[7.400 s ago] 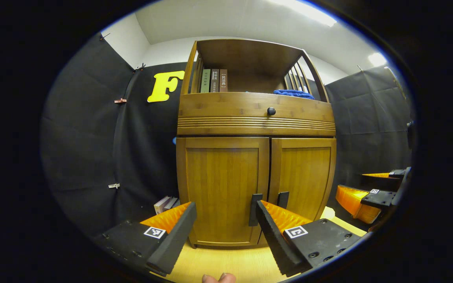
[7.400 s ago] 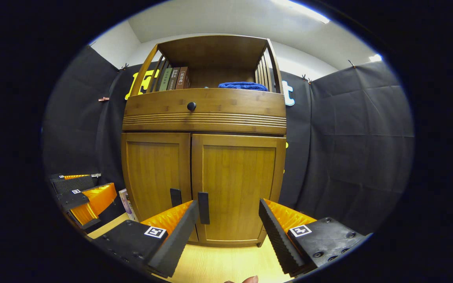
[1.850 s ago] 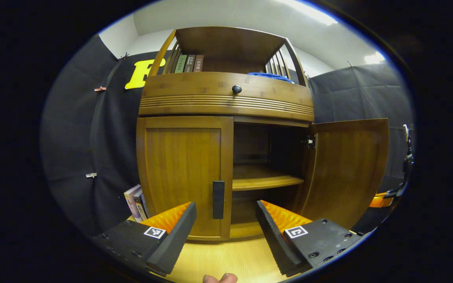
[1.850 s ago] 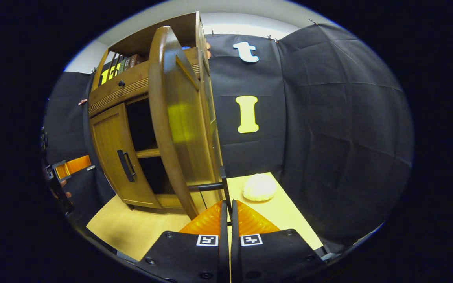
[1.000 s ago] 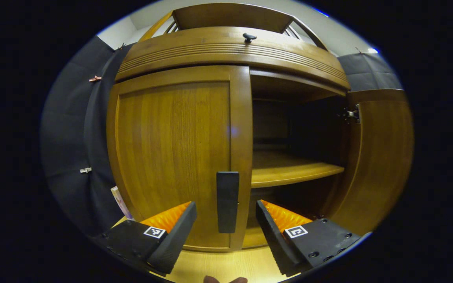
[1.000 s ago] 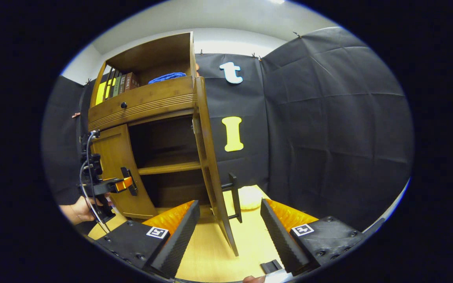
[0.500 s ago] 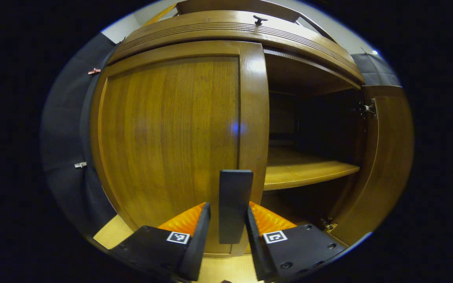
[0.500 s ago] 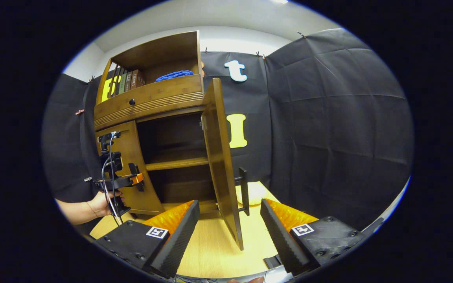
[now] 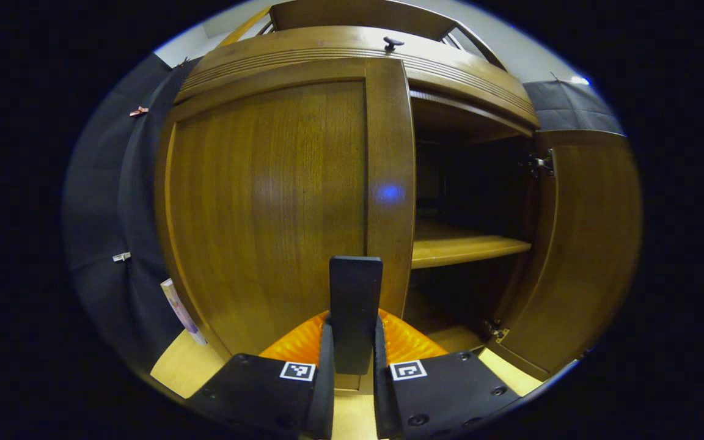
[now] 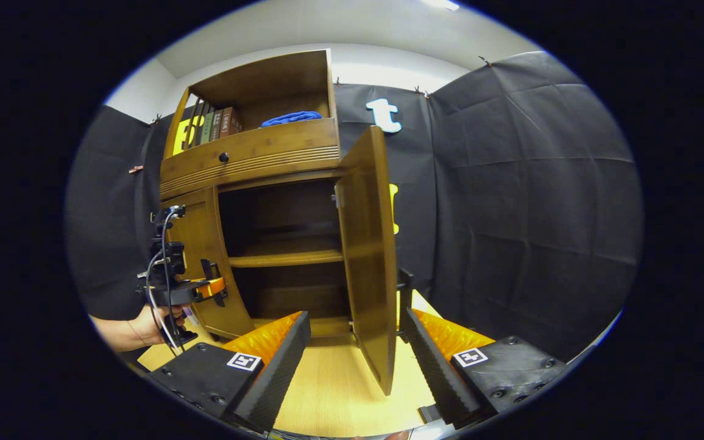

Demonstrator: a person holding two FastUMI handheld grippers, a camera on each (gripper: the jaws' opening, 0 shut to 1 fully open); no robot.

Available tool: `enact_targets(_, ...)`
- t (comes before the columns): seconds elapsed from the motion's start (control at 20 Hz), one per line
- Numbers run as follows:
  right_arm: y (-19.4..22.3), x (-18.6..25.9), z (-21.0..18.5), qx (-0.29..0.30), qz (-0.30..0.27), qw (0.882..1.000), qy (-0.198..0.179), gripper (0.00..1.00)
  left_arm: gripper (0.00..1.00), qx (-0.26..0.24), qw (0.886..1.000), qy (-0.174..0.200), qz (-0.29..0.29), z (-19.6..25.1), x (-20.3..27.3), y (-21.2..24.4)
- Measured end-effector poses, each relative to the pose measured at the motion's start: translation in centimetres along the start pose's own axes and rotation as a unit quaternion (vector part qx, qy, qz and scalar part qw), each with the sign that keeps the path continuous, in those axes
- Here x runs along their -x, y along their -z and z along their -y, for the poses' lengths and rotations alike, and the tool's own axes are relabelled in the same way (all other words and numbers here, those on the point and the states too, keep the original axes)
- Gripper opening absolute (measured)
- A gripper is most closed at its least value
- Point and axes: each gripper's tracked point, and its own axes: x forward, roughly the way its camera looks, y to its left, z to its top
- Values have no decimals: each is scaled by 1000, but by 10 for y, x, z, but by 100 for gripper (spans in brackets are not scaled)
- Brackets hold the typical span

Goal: Open the right door of the double-door shoe cabinet with the right hand, and open the left door with the left hand.

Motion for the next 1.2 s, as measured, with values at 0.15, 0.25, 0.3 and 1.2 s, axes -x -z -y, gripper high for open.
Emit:
enact_targets(0.15, 4, -10, -21, -1, -3, 1000, -21, 98, 30, -3, 1000, 8, -3, -10, 32, 5)
enact_targets(0.25, 7, -17, -35, 2, -5, 999, -35, 98, 30, -3, 1000, 16, -6, -17, 51, 9)
enact_targets(0.3, 9, -19, -41, 4, -6, 999, -43, 98, 30, -2, 1000, 18, -7, -22, 60, 10)
enact_targets(1.2, 35, -46, -126, 6, -32, 991, -129, 98, 22, 19, 999, -39, -2, -117, 158, 27)
